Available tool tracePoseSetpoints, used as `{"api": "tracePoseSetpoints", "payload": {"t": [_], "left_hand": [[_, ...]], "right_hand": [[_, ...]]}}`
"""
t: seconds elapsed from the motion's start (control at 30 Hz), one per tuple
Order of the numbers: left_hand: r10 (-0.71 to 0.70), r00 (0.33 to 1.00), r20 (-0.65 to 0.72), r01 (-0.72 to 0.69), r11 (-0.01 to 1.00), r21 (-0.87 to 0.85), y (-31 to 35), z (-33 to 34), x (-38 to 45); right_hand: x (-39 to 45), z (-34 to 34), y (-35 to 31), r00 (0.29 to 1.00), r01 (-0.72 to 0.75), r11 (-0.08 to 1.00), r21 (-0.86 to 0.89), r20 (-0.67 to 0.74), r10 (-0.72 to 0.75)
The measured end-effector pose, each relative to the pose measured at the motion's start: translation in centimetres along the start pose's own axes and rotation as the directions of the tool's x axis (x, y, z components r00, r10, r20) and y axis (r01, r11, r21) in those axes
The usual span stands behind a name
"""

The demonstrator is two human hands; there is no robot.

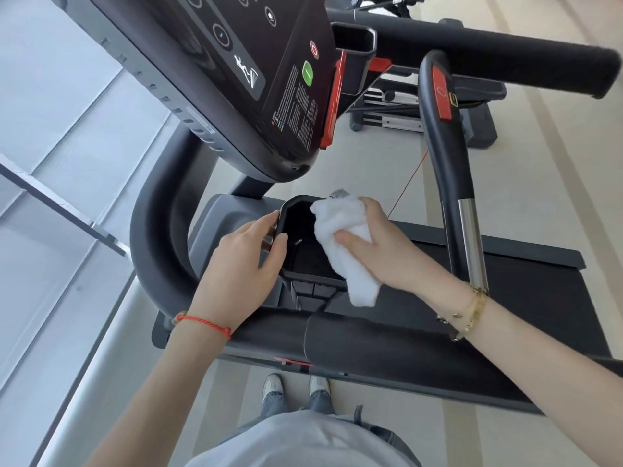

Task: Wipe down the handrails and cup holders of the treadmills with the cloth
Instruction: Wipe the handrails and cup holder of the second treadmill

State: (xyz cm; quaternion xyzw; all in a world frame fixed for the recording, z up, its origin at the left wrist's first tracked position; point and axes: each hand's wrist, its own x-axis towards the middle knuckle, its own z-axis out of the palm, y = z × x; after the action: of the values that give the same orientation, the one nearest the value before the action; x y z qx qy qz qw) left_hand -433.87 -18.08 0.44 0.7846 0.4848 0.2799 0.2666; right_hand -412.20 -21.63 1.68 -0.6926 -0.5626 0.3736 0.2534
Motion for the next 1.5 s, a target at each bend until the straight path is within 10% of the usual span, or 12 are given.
{"api": "tracePoseSetpoints", "payload": {"t": [0.33,0.67,0.97,1.23,1.5], "left_hand": [[0.019,1.0,-0.023,-0.019,1.0,0.019,0.1,0.1,0.2],[-0.017,1.0,-0.016,0.018,1.0,0.021,0.1,0.1,0.1],[0.002,1.0,-0.024,-0.002,1.0,0.026,0.4,0.2,0.3],[-0.014,1.0,-0.023,0.015,0.998,0.053,0.2,0.2,0.3],[0.003,0.999,-0.038,-0.001,0.999,0.054,0.2,0.4,0.4]], "right_hand": [[6.3,-1.4,-3.4,0.935,0.328,0.784,-0.528,0.303,-0.187],[3.1,-2.8,-0.6,0.966,0.186,0.924,-0.335,0.235,-0.109],[5.6,-1.2,-3.4,0.914,0.403,0.697,-0.593,0.303,-0.271],[0.9,-1.4,-0.8,0.994,0.06,0.952,-0.299,0.1,-0.031],[4.0,-0.5,-3.2,0.969,0.243,0.751,-0.614,0.127,-0.211]]}}
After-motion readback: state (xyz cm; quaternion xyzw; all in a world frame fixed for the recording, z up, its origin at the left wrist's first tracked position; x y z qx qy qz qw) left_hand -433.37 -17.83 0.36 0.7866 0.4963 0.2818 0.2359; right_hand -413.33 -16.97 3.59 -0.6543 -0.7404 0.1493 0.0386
